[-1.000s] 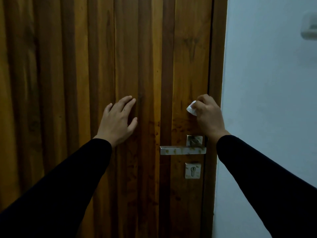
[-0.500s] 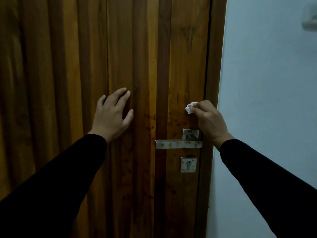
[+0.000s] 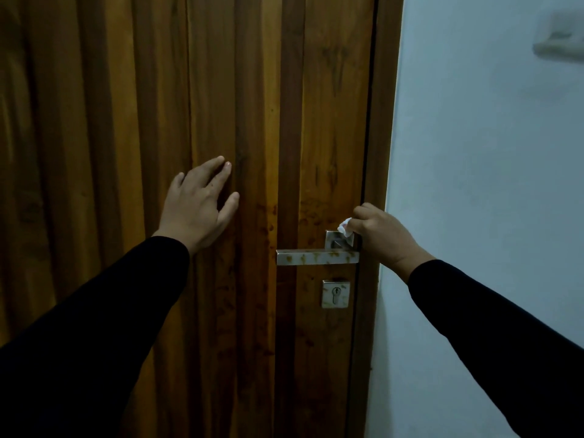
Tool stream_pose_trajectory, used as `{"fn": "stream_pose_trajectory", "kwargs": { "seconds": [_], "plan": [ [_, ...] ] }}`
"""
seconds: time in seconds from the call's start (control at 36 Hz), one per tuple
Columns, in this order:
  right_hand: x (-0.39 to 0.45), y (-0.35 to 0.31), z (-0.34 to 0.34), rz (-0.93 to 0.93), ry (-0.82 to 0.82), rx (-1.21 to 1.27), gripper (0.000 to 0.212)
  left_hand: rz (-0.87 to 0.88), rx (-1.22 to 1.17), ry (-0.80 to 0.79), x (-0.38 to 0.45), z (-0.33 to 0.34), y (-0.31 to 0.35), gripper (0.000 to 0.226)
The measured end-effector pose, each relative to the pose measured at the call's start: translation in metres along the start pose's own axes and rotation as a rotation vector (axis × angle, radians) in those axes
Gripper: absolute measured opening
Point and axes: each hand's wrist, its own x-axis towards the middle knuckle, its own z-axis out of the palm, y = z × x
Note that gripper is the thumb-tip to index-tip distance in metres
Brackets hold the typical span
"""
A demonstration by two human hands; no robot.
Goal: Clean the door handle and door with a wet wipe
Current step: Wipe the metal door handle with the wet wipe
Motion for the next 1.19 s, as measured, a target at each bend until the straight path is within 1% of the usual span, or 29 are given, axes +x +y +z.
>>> {"fn": "stream_pose_trajectory", "kwargs": {
  "seconds": [0.06, 0.17, 0.28, 0.44, 0.5, 0.58, 0.67, 0.78, 0.86, 0.94, 1.03, 1.19],
  "plan": [
    [0.004, 0.001, -0.007, 0.024, 0.023, 0.004, 0.021, -0.01, 0.006, -0.007, 0.0, -0.002, 0.001, 0.067],
    [0.015, 0.006, -0.019, 0.202, 0.155, 0.03, 0.011, -0.021, 0.018, -0.019, -0.001, -0.003, 0.003, 0.06],
    [0.029, 0.003, -0.025, 0.357, 0.215, 0.104, 0.014, -0.031, 0.016, -0.023, -0.002, -0.002, 0.004, 0.061],
    [0.047, -0.005, -0.02, 0.491, 0.32, 0.277, 0.016, -0.031, 0.036, -0.025, -0.003, -0.002, 0.004, 0.069],
    [0.051, -0.012, -0.016, 0.499, 0.315, 0.31, 0.015, -0.025, 0.033, -0.02, -0.003, -0.002, 0.005, 0.068],
    [0.053, -0.021, -0.011, 0.422, 0.264, 0.286, 0.011, -0.021, 0.041, -0.019, -0.002, 0.0, 0.003, 0.061],
    [0.047, -0.023, -0.008, 0.252, 0.219, 0.224, 0.004, -0.017, 0.039, -0.012, -0.003, 0.0, 0.002, 0.065],
    [0.037, -0.02, -0.008, 0.051, 0.098, 0.149, 0.012, -0.017, 0.031, -0.004, -0.003, 0.003, 0.001, 0.074],
    [0.032, -0.013, -0.009, -0.089, -0.002, 0.11, 0.018, -0.02, 0.018, 0.004, -0.003, 0.004, 0.001, 0.075],
    [0.028, -0.006, -0.009, -0.198, -0.051, 0.056, 0.024, -0.022, 0.018, 0.004, -0.003, 0.004, 0.001, 0.075],
    [0.024, -0.002, -0.011, -0.238, -0.079, 0.011, 0.025, -0.02, 0.016, 0.0, -0.003, 0.002, 0.001, 0.075],
    [0.015, 0.001, -0.011, -0.199, -0.106, -0.006, 0.021, -0.024, 0.034, -0.035, -0.003, 0.0, 0.001, 0.074]
  ]
}}
